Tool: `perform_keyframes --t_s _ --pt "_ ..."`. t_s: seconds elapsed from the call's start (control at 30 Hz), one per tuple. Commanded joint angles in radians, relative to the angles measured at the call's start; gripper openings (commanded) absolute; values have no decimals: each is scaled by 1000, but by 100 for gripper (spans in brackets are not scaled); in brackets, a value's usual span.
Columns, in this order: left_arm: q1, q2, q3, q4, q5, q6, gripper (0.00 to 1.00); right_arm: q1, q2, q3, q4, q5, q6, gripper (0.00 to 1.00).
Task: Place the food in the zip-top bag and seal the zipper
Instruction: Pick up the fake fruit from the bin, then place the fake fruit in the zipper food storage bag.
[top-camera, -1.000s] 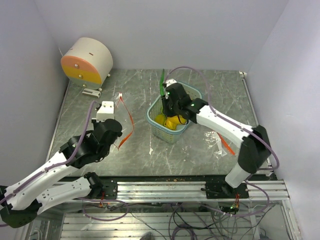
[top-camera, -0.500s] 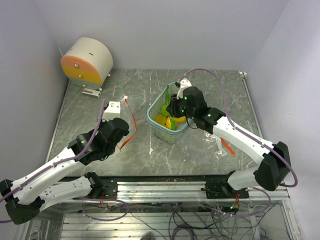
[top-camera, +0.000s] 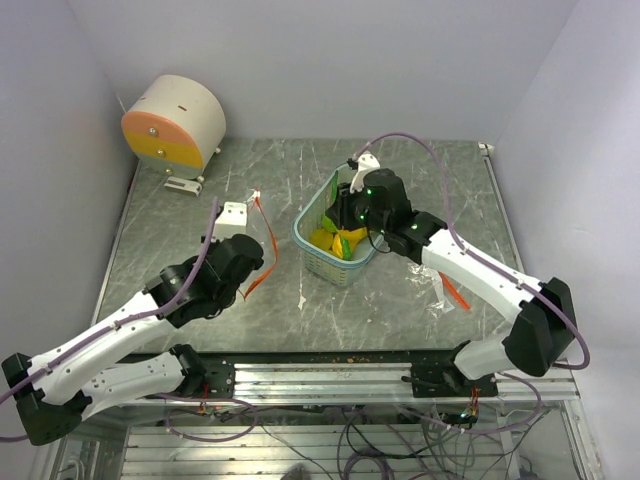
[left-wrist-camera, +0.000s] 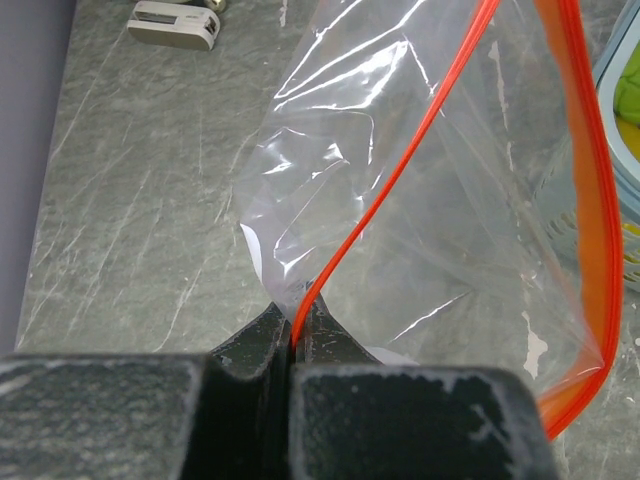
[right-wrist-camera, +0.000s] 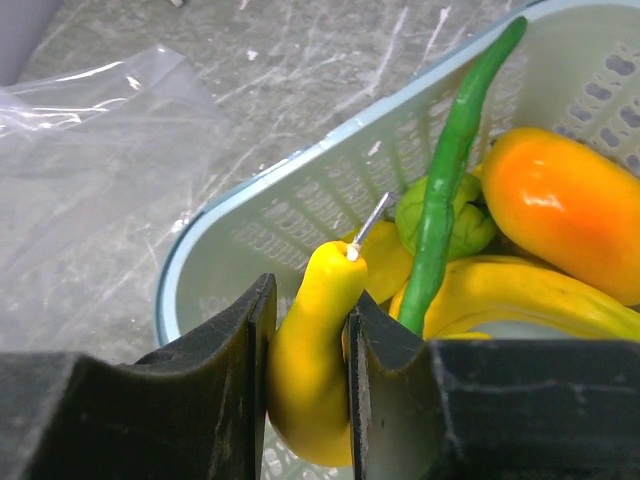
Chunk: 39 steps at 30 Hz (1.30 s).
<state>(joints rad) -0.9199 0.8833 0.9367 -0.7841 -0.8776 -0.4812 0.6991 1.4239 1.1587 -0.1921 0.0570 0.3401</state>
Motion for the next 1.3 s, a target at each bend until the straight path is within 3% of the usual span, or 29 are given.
perform_keyframes --t_s 0.0,0.13,0.47,0.67,0.87,1.0,1.27 --pt "4 3 -7 45 13 10 7 -7 -34 -11 82 -95 26 5" --pt "4 13 1 41 19 2 7 -7 -106 -42 161 -159 24 0" --pt "4 53 44 86 86 -18 7 -7 -256 -70 348 -435 63 0" --pt "3 65 67 149 164 -33 7 -7 -274 -141 629 -657 208 0" --pt "4 65 85 131 153 -38 7 -5 -229 -219 963 -821 426 0" --pt "4 63 78 123 141 -40 7 -5 -207 -236 1101 -869 528 0" --pt "3 63 84 134 148 -34 7 32 -163 -235 1146 -846 553 0"
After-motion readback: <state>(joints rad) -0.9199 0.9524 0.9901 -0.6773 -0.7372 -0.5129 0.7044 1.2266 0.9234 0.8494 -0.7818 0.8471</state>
